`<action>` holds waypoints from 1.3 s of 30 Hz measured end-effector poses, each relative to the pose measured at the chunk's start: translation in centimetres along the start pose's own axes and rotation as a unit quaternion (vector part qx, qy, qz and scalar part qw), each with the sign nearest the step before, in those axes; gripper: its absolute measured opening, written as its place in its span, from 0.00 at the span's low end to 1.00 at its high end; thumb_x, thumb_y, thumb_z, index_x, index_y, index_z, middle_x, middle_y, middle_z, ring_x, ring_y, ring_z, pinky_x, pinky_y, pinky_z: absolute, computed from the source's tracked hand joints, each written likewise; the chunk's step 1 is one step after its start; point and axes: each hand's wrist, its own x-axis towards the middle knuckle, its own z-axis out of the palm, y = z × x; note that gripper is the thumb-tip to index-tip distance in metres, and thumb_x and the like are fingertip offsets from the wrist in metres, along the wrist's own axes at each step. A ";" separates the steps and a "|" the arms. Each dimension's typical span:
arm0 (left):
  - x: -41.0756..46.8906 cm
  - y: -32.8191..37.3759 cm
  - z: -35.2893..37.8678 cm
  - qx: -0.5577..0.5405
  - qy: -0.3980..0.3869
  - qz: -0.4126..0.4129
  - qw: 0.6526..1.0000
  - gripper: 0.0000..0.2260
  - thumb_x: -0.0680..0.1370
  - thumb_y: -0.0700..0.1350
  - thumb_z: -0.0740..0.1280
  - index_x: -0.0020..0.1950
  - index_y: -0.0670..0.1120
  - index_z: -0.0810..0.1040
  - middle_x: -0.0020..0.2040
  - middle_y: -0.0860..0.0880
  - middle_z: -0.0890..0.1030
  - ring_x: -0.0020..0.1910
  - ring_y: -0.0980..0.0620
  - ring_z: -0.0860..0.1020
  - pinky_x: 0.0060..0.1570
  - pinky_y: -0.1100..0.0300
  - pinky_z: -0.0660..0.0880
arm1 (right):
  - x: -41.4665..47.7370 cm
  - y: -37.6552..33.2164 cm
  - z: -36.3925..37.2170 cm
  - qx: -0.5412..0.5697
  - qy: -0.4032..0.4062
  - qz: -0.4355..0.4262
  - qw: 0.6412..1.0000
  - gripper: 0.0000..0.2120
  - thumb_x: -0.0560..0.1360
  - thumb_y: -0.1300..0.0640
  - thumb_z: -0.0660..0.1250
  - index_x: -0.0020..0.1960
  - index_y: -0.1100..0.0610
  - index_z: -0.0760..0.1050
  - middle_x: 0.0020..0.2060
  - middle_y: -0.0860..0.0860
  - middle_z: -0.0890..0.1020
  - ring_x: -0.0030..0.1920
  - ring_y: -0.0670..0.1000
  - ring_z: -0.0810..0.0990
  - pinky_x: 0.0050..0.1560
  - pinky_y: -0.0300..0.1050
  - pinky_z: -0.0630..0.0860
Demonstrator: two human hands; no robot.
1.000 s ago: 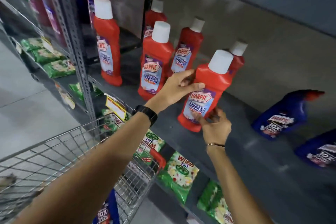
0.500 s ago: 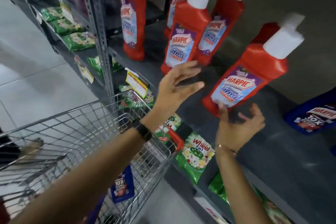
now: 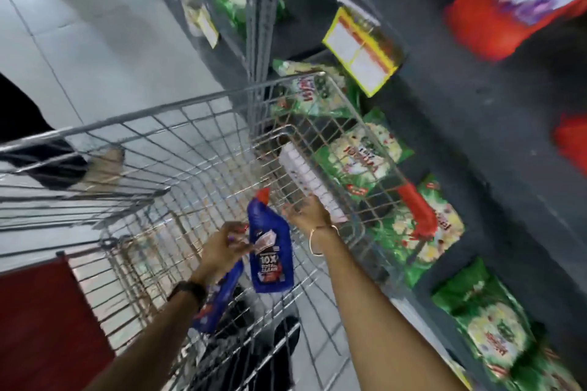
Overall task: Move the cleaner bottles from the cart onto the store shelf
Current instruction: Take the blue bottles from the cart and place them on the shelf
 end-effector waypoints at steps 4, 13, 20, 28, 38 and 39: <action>-0.2 -2.7 3.1 0.109 0.000 -0.012 0.994 0.15 0.71 0.41 0.71 0.56 0.41 0.75 0.52 0.43 0.81 0.47 0.47 0.78 0.41 0.62 0.68 | 2.1 3.0 3.8 -0.019 -0.029 0.042 0.999 0.31 0.68 0.55 0.73 0.65 0.65 0.66 0.64 0.62 0.73 0.62 0.59 0.74 0.55 0.46 0.71; 1.0 -2.6 4.3 0.191 -0.005 -0.045 0.981 0.24 0.70 0.52 0.72 0.58 0.42 0.69 0.56 0.41 0.81 0.53 0.43 0.79 0.47 0.56 0.72 | 3.0 4.2 4.7 -0.039 -0.065 0.038 0.996 0.23 0.64 0.58 0.76 0.56 0.62 0.74 0.53 0.62 0.81 0.50 0.59 0.80 0.48 0.47 0.76; 0.6 -1.9 3.8 0.072 -0.004 0.012 0.997 0.23 0.68 0.49 0.74 0.57 0.48 0.67 0.51 0.47 0.81 0.41 0.54 0.78 0.39 0.64 0.72 | 2.4 2.2 1.9 -0.002 -0.056 0.021 0.998 0.26 0.61 0.58 0.78 0.56 0.61 0.73 0.49 0.58 0.80 0.46 0.56 0.79 0.40 0.42 0.78; -2.9 3.4 1.6 -0.018 0.033 0.149 0.988 0.23 0.66 0.44 0.76 0.53 0.57 0.67 0.49 0.53 0.79 0.45 0.61 0.78 0.38 0.68 0.74 | -3.2 -2.4 -3.1 0.070 0.041 -0.133 0.988 0.25 0.62 0.62 0.78 0.55 0.64 0.74 0.43 0.55 0.79 0.34 0.46 0.75 0.34 0.32 0.73; -14.7 16.9 3.6 -0.002 0.039 0.385 0.922 0.25 0.64 0.36 0.76 0.53 0.55 0.71 0.49 0.55 0.79 0.45 0.65 0.80 0.37 0.69 0.78 | -19.2 -4.7 -15.1 0.154 0.282 -0.351 0.879 0.26 0.57 0.50 0.79 0.53 0.54 0.79 0.48 0.53 0.82 0.47 0.51 0.81 0.51 0.42 0.78; -16.1 18.1 4.5 -0.009 0.022 0.405 0.914 0.25 0.64 0.35 0.76 0.54 0.53 0.71 0.50 0.51 0.79 0.46 0.61 0.80 0.38 0.67 0.79 | -20.8 -4.2 -16.6 0.154 0.313 -0.366 0.863 0.26 0.58 0.50 0.79 0.54 0.53 0.79 0.46 0.52 0.82 0.47 0.49 0.81 0.49 0.39 0.78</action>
